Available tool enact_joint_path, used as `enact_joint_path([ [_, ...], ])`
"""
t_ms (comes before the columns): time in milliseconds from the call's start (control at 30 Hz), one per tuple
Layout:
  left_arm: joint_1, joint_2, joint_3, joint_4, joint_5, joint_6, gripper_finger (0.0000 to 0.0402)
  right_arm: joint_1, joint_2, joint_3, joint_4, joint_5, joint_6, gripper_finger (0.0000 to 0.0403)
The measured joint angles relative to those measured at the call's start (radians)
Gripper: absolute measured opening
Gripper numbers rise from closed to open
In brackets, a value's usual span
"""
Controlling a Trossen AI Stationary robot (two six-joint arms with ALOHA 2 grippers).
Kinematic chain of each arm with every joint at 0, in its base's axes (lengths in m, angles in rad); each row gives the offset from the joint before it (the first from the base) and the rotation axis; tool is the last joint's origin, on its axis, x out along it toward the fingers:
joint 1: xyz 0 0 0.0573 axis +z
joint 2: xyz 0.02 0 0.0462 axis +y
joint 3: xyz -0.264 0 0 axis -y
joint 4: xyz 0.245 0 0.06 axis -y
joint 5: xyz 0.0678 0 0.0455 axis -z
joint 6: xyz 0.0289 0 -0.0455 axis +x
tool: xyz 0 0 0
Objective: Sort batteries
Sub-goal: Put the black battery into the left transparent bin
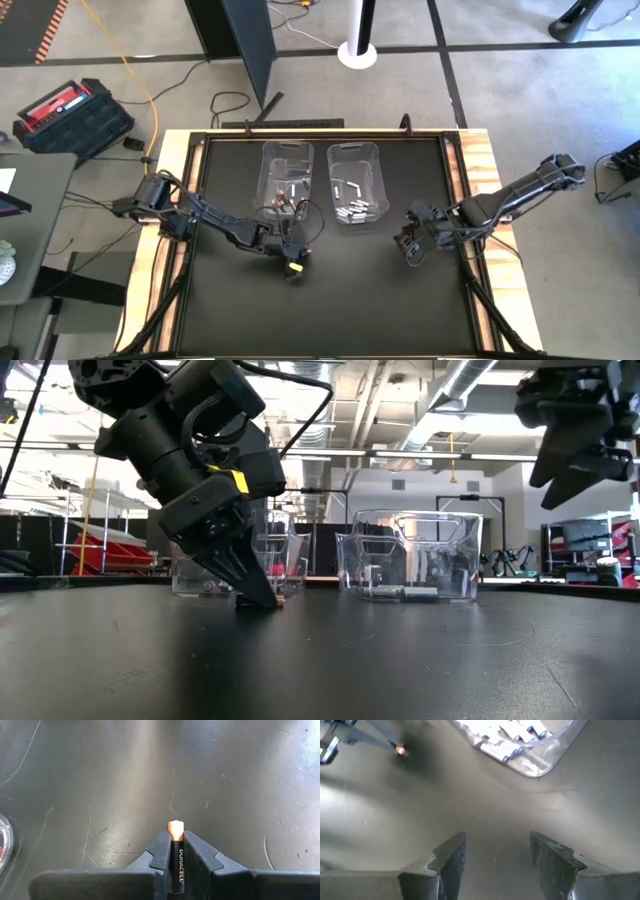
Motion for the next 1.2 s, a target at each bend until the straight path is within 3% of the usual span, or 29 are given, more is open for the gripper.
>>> enact_joint_path([
  [1000,-0.032,0.008,0.259,-0.146,-0.001,-0.038,0.0041,0.199,0.0,0.001,-0.029,0.001,0.016,0.0234],
  [1200,-0.032,0.007,0.352,-0.271,-0.005,-0.1,0.0041,0.226,0.0,0.001,-0.03,0.001,0.015,0.0234],
])
